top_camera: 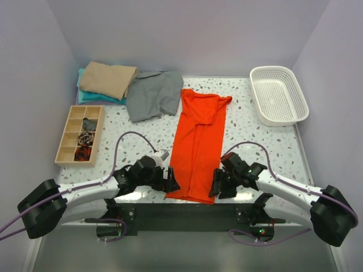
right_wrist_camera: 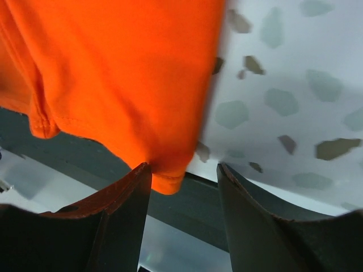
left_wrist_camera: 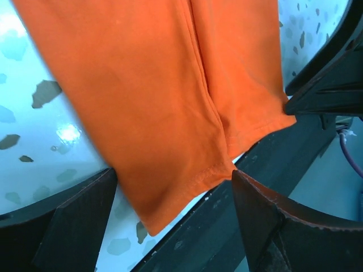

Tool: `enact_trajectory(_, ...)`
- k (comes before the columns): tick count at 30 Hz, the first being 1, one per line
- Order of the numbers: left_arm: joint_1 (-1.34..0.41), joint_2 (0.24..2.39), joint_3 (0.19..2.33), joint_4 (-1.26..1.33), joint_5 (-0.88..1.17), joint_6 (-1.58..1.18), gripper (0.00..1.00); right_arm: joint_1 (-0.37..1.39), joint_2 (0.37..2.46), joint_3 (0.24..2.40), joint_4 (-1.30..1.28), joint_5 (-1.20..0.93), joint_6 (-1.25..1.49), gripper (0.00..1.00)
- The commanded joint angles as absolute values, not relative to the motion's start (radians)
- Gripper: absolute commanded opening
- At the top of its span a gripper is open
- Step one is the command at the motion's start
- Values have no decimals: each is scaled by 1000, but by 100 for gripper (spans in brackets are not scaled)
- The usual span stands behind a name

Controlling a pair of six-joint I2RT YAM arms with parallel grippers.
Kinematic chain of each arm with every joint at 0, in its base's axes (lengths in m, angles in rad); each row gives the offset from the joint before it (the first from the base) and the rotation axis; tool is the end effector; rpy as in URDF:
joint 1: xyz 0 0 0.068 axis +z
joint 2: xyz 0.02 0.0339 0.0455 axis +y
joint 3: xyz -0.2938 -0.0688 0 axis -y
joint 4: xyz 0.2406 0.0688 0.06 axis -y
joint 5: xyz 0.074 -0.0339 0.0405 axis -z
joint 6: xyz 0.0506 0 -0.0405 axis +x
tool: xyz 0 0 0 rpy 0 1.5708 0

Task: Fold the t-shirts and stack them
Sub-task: Fold the tshirt

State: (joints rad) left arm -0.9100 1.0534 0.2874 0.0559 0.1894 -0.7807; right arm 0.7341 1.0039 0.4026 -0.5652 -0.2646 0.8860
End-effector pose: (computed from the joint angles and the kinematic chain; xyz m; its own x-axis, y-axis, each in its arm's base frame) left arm 0.1051 -0.1507 0.1646 -0.8916 0.0208 -0.4523 0.3315 0.7104 -0.6209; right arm 0.0972 0.1055 0.1618 -0.9917 0.1121 -0.0626 0.0714 0.8867 0.4568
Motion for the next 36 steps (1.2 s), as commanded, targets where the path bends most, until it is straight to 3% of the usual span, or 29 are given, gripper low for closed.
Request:
enact_trajectory(1,-911,1039,235,2,253,-808,82,805,1057,405,-466,-259,960,54)
enact_trajectory(5,-911,1012,221,-57,252,-818,65,819,1097,413,-439,-253,965,45)
enact_trajectory(8,-913,1022,221,-51,258,-819,44,821,1104,422,-443,-241,962,28)
enact_trajectory(9,-911,1034,224,-51,258,-816,31,821,1104,425,-443,-226,957,22)
enact_trajectory(11,-911,1046,235,-48,258,-810,23,821,1095,439,-455,-210,951,11)
enact_trajectory(12,-911,1049,241,-48,256,-802,15,821,1091,446,-463,-200,950,8)
enact_trajectory(16,-911,1065,319,-86,220,-761,0,821,1060,480,-471,-161,913,3)
enact_trajectory(29,-904,1152,643,-225,77,-637,0,819,1029,673,-611,-3,782,5)
enact_trajectory(36,-767,1276,739,-186,72,-543,0,805,1101,791,-647,176,671,9)
